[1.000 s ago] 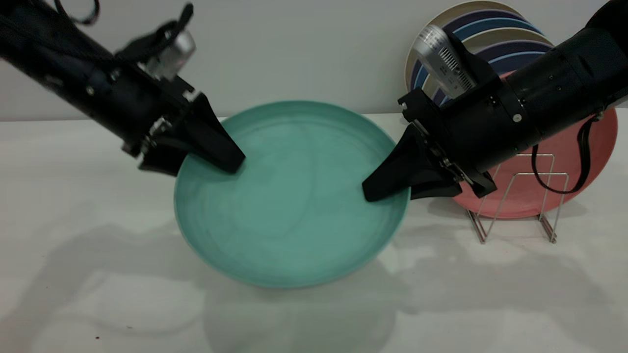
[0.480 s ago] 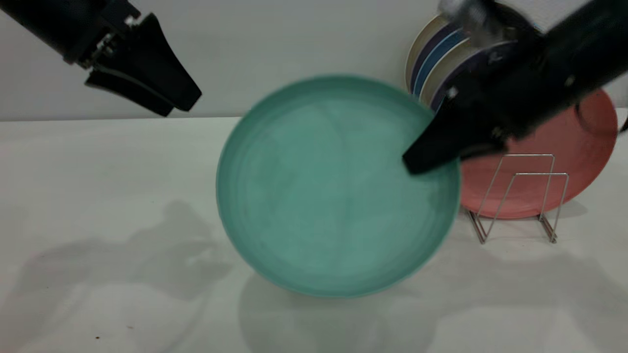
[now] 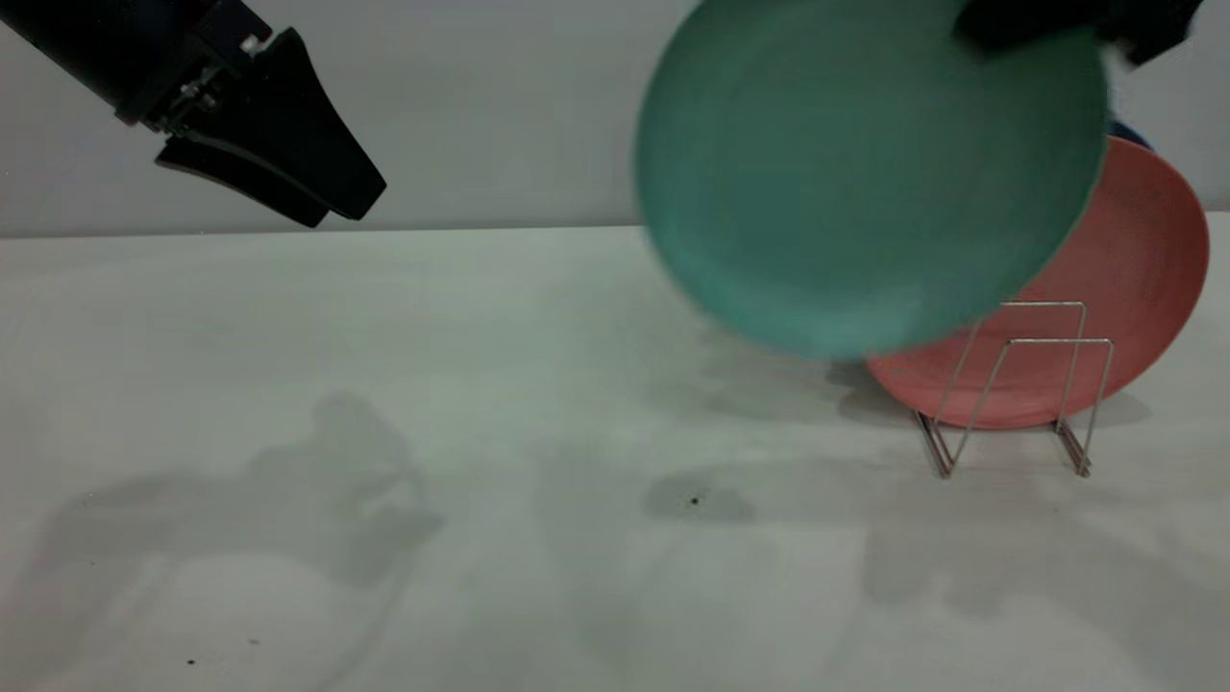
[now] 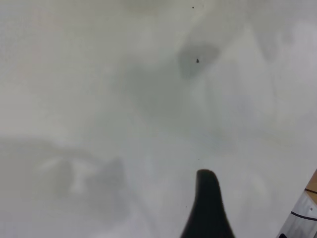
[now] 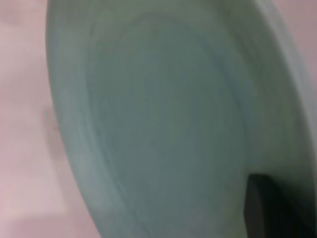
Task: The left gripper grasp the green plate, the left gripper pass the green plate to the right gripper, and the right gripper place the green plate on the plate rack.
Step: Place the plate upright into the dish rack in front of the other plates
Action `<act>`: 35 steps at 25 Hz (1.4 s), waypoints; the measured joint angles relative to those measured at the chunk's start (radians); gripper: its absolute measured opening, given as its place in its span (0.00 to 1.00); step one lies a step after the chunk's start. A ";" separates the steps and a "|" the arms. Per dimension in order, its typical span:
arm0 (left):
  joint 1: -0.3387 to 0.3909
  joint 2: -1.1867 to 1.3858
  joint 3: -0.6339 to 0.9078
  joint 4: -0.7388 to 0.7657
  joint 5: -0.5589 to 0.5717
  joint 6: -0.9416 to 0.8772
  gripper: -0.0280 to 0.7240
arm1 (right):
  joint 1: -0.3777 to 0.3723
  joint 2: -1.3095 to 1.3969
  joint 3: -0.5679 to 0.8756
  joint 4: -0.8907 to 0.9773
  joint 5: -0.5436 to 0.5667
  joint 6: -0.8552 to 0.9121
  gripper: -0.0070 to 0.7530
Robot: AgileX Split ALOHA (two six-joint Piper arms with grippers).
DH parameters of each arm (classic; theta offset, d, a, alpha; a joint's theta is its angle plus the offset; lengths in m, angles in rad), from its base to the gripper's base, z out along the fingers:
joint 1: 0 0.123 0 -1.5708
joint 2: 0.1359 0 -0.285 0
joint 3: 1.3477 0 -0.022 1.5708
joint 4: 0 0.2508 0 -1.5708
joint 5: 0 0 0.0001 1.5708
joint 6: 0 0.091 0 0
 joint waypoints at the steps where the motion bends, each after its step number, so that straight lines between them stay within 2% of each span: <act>1: 0.000 0.000 0.000 0.000 0.000 -0.001 0.82 | -0.011 -0.007 0.000 -0.008 -0.022 -0.021 0.09; 6: 0.000 0.000 0.000 0.001 0.000 -0.014 0.82 | -0.099 -0.009 0.000 -0.013 -0.071 -0.059 0.09; 13: 0.000 0.000 0.000 0.001 0.000 -0.024 0.82 | -0.200 0.016 0.000 -0.018 -0.042 -0.113 0.09; 30: 0.000 0.000 0.000 0.001 0.000 -0.029 0.82 | -0.209 0.130 0.001 -0.011 -0.049 -0.165 0.10; 35: 0.000 0.000 0.000 0.001 0.000 -0.034 0.82 | -0.209 0.130 0.001 0.016 -0.048 -0.165 0.13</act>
